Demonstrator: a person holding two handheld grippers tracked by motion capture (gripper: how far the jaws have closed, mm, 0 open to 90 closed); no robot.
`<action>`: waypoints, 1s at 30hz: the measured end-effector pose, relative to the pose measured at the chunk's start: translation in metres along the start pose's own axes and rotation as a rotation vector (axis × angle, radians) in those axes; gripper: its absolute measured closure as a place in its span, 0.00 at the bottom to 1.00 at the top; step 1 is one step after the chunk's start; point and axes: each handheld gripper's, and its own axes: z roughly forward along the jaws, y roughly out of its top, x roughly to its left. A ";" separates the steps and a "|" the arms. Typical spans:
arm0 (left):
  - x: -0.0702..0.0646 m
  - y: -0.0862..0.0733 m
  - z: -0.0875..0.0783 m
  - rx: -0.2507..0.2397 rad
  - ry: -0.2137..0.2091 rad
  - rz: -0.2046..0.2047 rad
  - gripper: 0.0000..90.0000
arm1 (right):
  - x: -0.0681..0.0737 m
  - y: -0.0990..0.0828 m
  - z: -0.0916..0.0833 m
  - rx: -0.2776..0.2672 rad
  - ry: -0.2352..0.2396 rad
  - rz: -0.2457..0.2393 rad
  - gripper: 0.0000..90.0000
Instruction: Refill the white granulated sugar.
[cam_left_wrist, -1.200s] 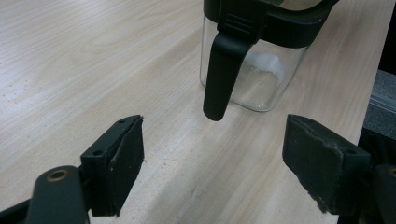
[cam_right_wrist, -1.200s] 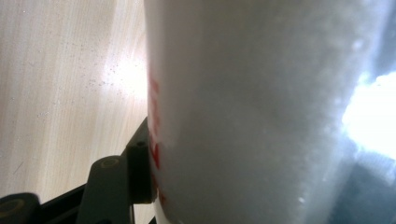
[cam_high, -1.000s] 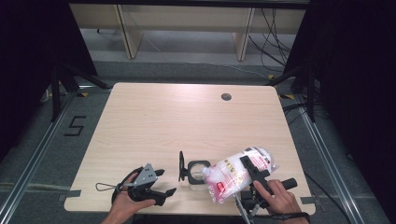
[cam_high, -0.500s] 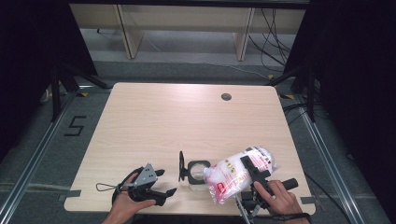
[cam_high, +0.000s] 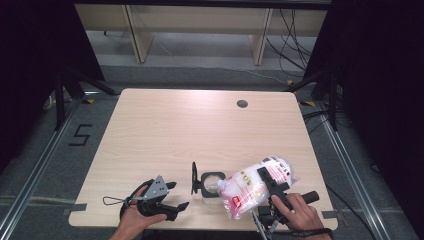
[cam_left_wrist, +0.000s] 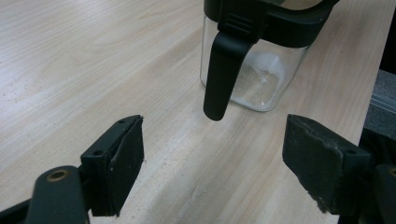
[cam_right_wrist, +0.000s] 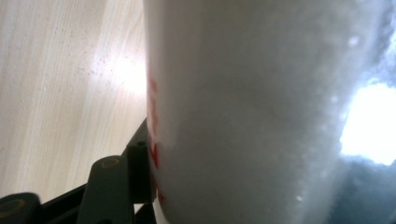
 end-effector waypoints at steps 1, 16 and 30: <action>-0.002 -0.001 0.001 0.001 -0.008 -0.029 0.23 | -0.002 0.000 0.000 0.003 0.011 -0.011 0.47; 0.001 -0.001 -0.001 -0.007 -0.010 0.003 0.23 | 0.003 0.001 -0.003 0.030 0.002 0.009 0.47; 0.000 0.000 -0.002 -0.005 0.000 0.001 0.23 | 0.003 -0.002 -0.004 0.028 0.011 0.061 0.47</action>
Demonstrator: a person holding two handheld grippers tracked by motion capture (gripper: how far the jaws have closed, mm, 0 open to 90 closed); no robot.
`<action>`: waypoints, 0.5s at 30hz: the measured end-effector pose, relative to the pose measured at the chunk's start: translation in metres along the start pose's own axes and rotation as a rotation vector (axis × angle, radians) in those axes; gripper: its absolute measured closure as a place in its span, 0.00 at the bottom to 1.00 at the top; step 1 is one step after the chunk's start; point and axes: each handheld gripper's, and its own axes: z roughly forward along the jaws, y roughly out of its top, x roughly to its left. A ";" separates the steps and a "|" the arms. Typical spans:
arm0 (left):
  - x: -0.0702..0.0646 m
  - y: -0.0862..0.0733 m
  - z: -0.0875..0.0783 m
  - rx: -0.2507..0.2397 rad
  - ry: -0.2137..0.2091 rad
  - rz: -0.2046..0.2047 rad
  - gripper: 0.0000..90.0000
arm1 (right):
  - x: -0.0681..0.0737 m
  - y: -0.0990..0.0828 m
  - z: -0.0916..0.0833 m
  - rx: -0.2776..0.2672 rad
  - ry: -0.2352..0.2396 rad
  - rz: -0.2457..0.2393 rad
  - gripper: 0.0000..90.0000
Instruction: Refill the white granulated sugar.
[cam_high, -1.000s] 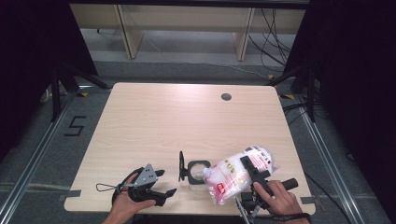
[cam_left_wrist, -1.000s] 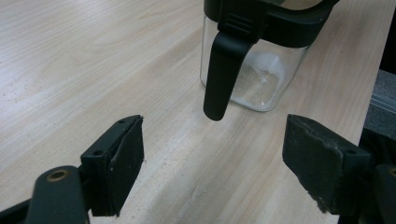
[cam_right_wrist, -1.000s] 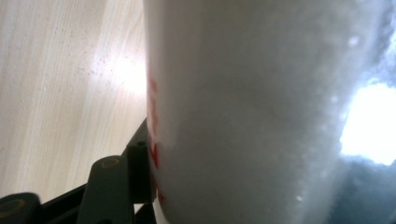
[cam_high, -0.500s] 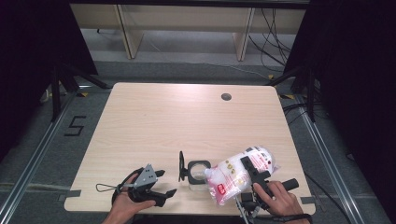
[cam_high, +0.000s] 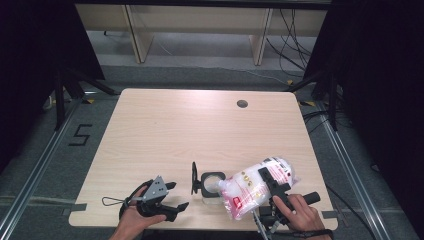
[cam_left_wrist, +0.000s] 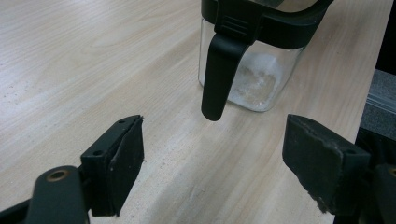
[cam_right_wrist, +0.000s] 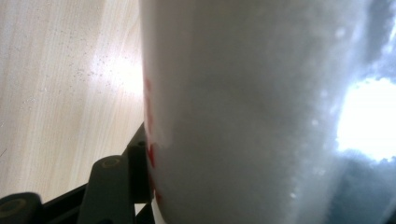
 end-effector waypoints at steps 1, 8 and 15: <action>-0.001 0.000 0.000 -0.001 -0.001 -0.019 0.23 | 0.000 0.000 0.000 0.001 0.004 -0.006 0.47; -0.001 0.000 0.000 -0.002 -0.008 -0.025 0.23 | -0.004 0.000 0.001 -0.036 -0.021 -0.052 0.48; -0.001 0.000 0.000 -0.008 0.002 -0.021 0.23 | -0.004 0.000 -0.001 -0.007 0.001 -0.040 0.48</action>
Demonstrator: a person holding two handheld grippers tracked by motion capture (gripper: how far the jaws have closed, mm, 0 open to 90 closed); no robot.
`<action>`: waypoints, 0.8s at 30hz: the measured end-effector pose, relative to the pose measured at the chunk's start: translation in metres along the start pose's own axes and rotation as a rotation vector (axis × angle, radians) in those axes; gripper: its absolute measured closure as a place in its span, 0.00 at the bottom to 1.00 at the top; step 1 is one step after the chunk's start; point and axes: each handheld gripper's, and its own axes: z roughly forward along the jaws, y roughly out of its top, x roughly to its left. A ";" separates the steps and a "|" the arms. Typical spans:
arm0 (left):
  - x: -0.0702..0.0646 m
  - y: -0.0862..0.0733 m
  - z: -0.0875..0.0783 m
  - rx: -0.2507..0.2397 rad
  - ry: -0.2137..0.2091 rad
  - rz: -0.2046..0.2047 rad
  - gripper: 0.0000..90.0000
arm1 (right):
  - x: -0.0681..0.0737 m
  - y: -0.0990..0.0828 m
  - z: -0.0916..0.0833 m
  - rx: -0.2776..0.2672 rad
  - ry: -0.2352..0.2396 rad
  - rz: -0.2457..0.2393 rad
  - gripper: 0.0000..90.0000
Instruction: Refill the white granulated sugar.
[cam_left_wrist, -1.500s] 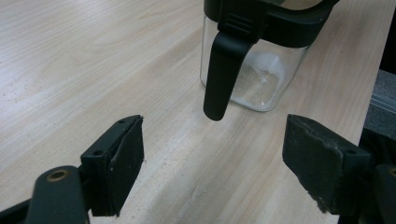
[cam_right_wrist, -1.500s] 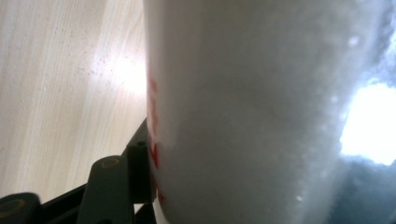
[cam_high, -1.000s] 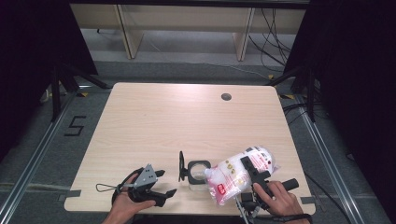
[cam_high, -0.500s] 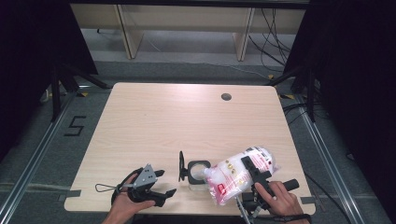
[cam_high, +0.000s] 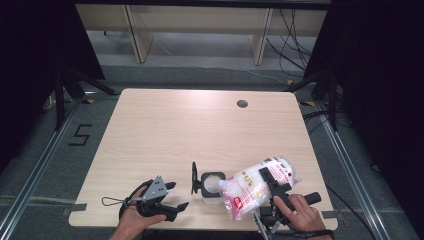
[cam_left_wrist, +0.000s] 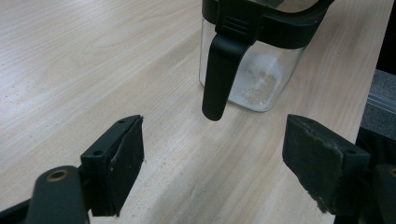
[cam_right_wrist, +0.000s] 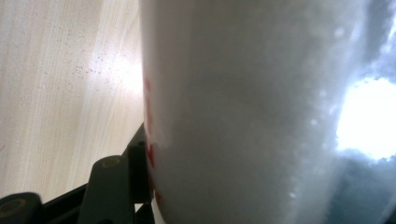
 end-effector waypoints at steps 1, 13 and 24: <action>0.000 0.000 0.000 0.000 0.000 0.000 0.23 | 0.000 0.000 0.000 0.002 -0.002 -0.001 0.48; 0.001 0.000 0.000 0.008 -0.001 0.009 0.23 | 0.002 0.000 0.000 -0.009 -0.003 0.004 0.48; 0.000 0.000 0.000 -0.004 -0.002 -0.007 0.23 | 0.004 0.000 -0.002 0.003 -0.021 0.022 0.48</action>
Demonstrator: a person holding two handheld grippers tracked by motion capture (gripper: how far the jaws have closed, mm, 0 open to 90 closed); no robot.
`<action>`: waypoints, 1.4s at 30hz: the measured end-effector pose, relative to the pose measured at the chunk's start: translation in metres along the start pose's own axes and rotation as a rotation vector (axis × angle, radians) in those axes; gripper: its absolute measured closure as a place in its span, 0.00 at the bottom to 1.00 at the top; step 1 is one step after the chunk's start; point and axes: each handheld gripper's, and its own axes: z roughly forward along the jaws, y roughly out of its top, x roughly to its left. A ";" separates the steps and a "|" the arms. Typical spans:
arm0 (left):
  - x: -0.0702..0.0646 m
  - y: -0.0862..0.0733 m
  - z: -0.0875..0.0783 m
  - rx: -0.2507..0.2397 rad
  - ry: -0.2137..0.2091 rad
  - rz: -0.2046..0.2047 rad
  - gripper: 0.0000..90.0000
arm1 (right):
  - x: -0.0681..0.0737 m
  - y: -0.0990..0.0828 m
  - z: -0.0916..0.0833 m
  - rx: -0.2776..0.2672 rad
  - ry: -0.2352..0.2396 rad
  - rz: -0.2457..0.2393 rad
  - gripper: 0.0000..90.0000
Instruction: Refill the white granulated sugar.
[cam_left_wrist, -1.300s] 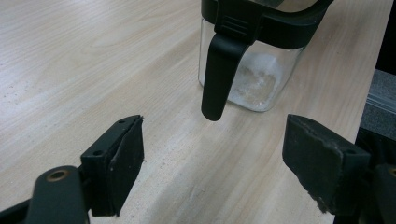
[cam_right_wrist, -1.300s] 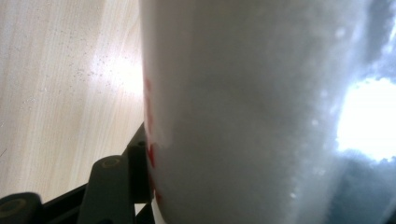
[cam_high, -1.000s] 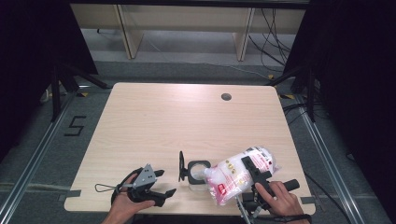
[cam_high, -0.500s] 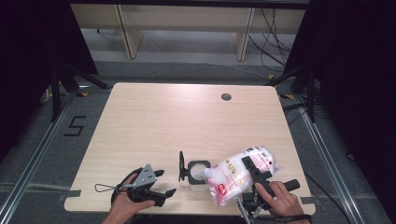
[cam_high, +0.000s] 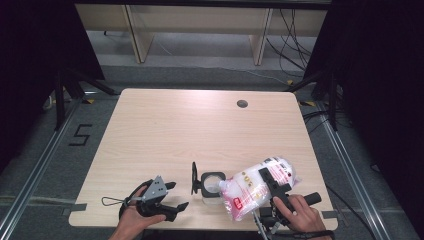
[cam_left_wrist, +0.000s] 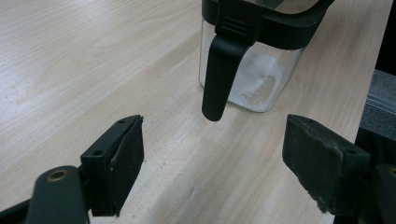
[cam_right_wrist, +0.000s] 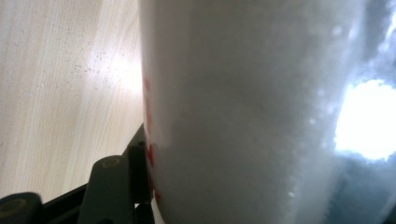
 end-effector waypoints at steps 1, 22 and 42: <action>0.000 0.000 0.000 0.001 0.003 0.000 0.23 | 0.000 0.000 0.001 -0.011 0.000 0.002 0.48; 0.002 0.001 -0.001 0.008 0.005 0.030 0.23 | -0.004 0.000 0.001 -0.025 -0.014 -0.052 0.48; 0.001 0.001 -0.001 0.000 0.003 0.026 0.23 | -0.003 0.000 0.000 -0.021 -0.016 -0.036 0.48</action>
